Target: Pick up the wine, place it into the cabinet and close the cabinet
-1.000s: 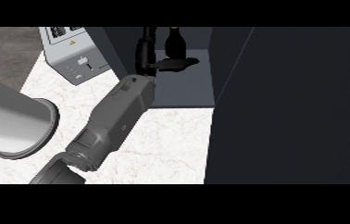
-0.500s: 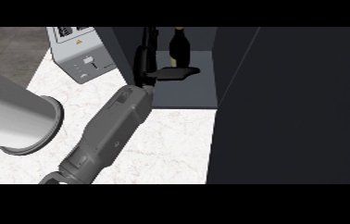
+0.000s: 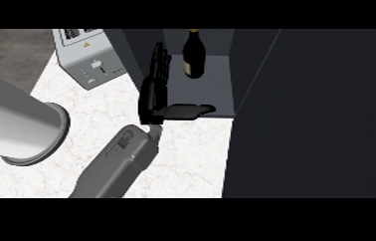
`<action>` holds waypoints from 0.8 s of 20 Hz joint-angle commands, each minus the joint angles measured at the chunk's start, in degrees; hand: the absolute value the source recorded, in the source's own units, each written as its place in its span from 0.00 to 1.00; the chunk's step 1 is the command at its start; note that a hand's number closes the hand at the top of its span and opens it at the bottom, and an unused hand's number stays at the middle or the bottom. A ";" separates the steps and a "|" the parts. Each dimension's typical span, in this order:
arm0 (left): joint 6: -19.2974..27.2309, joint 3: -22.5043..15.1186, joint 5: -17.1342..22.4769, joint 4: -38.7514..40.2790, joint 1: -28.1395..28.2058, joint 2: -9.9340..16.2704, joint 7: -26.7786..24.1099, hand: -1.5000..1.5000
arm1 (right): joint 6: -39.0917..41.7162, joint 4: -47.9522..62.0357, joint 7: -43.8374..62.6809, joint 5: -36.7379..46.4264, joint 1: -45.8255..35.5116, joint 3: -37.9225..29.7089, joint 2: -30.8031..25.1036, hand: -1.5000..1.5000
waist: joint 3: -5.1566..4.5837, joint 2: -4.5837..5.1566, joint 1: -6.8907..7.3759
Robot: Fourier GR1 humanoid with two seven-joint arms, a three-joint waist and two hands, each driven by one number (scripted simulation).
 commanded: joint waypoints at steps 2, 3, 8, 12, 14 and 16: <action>1.12 -3.27 -1.43 -13.64 10.32 2.90 1.15 0.00 | -1.88 -12.46 6.25 -1.51 0.27 1.03 -0.49 0.00 | -0.05 0.31 -0.15; 2.80 -6.66 -3.04 -16.90 12.66 2.21 2.58 0.00 | -1.67 -11.32 6.76 -1.86 -0.40 -0.03 -1.18 0.00 | -0.03 0.34 -0.15; 5.68 -9.88 -5.74 -25.42 20.30 2.73 1.91 0.00 | -2.60 -13.92 10.86 -1.89 -1.35 1.29 -1.94 0.00 | -0.05 0.50 -0.72; 6.21 -10.48 -7.02 -33.89 24.75 6.13 4.45 0.00 | -0.42 -11.55 10.47 -2.01 -2.00 1.60 -3.64 1.00 | -0.02 0.62 -0.86; 4.63 -12.04 -7.30 -33.91 29.58 6.30 -0.14 0.00 | 5.89 -9.99 7.38 -3.09 1.34 2.46 -8.54 1.00 | 0.01 0.47 -1.14; 2.41 -8.34 -4.92 -34.96 30.63 9.30 0.34 0.00 | 7.63 -11.46 10.31 -4.92 -0.22 4.54 -10.34 1.00 | -0.06 0.55 -0.92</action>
